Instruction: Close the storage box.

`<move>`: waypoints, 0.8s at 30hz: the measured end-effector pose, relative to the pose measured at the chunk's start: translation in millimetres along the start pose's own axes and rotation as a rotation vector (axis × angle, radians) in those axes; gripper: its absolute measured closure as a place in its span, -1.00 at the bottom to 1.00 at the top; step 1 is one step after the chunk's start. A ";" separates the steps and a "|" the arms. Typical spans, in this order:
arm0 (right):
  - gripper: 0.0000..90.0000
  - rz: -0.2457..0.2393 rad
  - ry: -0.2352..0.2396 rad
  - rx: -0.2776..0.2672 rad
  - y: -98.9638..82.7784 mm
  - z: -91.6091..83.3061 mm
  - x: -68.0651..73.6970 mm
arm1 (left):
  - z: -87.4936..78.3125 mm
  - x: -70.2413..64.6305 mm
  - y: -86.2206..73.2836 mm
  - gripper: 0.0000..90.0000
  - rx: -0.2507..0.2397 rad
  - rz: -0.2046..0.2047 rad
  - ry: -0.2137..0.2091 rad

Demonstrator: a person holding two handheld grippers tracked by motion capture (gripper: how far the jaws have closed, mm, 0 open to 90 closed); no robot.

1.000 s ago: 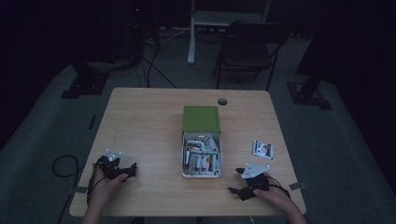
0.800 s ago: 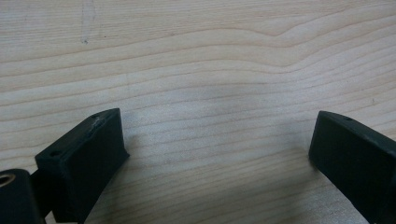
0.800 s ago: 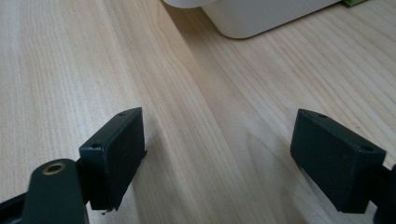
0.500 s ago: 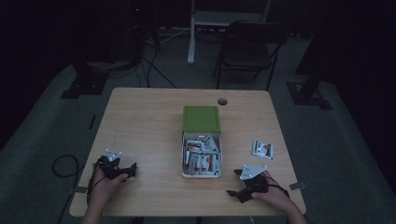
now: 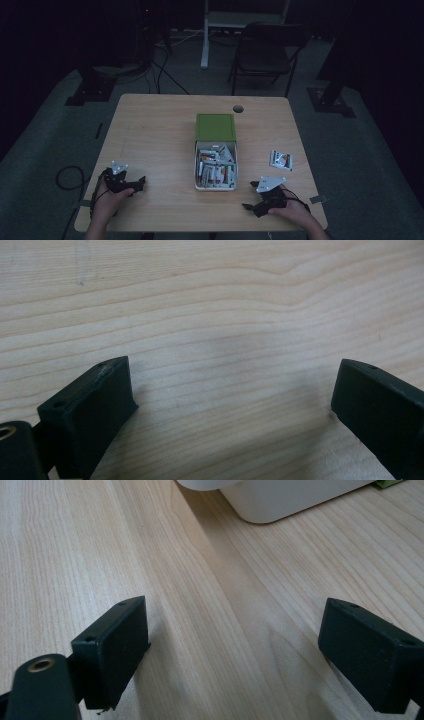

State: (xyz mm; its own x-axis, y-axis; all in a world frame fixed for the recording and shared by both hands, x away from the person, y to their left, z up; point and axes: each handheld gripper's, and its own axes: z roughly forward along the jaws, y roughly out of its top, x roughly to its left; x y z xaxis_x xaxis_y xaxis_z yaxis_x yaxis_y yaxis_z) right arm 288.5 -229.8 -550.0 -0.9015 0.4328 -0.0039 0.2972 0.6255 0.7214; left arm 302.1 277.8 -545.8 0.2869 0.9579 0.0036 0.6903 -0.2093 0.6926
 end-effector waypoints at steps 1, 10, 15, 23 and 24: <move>-0.73 -0.006 -0.001 -0.002 0.2 0.2 0.0 | 0.0 -0.8 0.1 -0.91 0.002 0.010 -0.002; -0.72 -0.002 -0.003 -0.009 0.5 0.2 0.0 | -1.0 -11.1 -0.9 -0.90 -0.002 0.086 -0.067; -0.70 0.026 -0.007 -0.052 2.8 -3.8 -2.3 | 0.6 -18.7 0.8 -0.90 -0.001 0.130 -0.102; -0.71 0.064 -0.024 -0.092 7.2 -11.1 -6.7 | -4.0 -33.5 1.8 -0.89 -0.020 0.211 -0.151; -0.71 0.064 -0.034 -0.101 7.9 -12.7 -7.2 | -5.2 -36.1 2.3 -0.89 -0.021 0.218 -0.162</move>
State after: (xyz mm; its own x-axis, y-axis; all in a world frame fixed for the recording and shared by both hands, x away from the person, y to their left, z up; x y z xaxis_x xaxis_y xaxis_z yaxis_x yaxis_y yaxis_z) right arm 293.3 -236.2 -535.4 -0.8699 0.4926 0.0223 0.3193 0.5282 0.7868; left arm 289.9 243.8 -540.6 0.5308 0.8466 0.0397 0.5873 -0.4012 0.7030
